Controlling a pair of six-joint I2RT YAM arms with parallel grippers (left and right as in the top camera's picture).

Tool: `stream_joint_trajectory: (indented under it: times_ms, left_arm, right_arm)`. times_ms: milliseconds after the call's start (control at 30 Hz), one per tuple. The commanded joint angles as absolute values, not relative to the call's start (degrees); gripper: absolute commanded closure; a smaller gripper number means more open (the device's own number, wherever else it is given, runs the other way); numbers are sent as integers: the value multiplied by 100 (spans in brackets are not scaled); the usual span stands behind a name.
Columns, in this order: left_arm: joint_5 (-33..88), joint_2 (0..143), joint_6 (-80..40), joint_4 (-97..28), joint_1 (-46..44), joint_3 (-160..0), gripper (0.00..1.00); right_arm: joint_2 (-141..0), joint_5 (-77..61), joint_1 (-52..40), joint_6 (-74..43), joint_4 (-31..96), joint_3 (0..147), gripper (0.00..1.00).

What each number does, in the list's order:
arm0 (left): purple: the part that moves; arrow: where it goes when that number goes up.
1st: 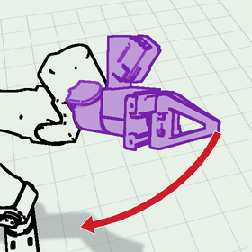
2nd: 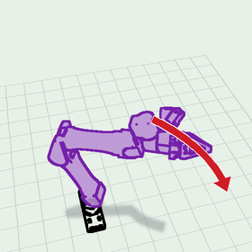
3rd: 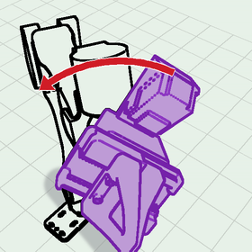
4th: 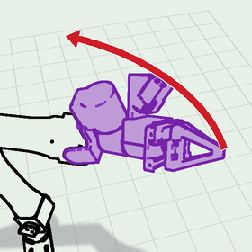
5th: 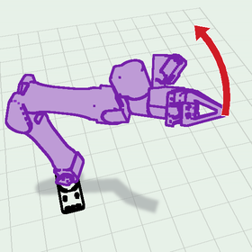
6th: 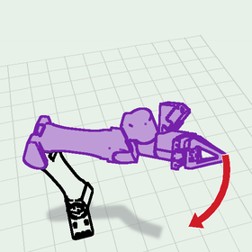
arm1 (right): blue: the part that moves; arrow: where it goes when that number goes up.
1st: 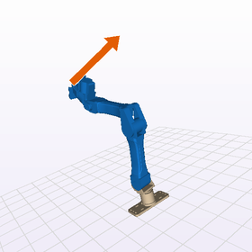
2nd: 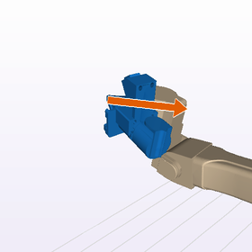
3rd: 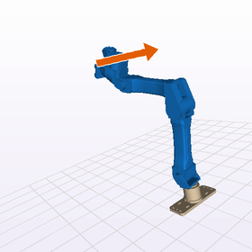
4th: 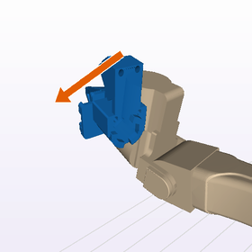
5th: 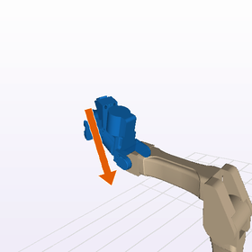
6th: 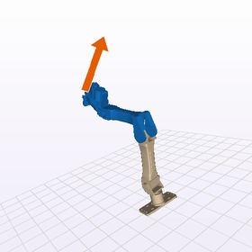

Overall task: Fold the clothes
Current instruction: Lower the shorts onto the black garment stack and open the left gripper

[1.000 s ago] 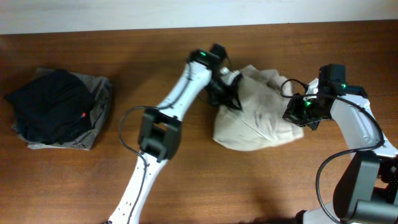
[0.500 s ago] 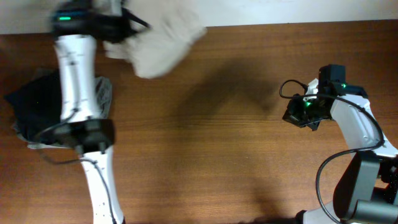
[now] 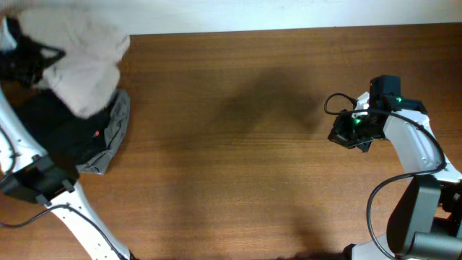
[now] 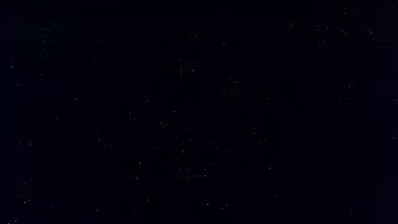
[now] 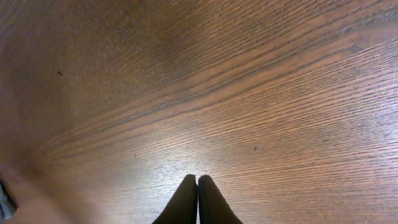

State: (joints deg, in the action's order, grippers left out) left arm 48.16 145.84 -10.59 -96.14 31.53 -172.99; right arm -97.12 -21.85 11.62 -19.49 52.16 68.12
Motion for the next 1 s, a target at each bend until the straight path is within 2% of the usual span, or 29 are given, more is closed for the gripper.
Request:
stream_joint_trajectory:
  times_ms: [0,100,433,667,800,967]
  left_arm:
    - [5148,14422,-808,-9673,3183,-17257,100]
    - [4908,14424,-1232,-9671,3201,-17253,99]
    - [3594,14226,-1358,-9671,3140,-17255,99]
    - [1640,13026,-1345,-9671,2849,-17255,100]
    - [1758,12962,-1350,-9671,2893,-17113,100]
    - [1833,12962,-1457,-9671,3011,-15854,99]
  right_arm:
    - [-9688,-2110,1203,-1929,5181,6772,92]
    - [-9688,-2110,1203,-1929,5236,6772,92]
    - [-9688,-2110,1203,-1927,5304,6772,93]
    - [-9688,-2110,1203,-1885,5312,6775,93]
    - [-9688,-2110,1203,-1885,5315,6775,93]
    - [-9688,-2110,1203,-1859,5365,6772,93]
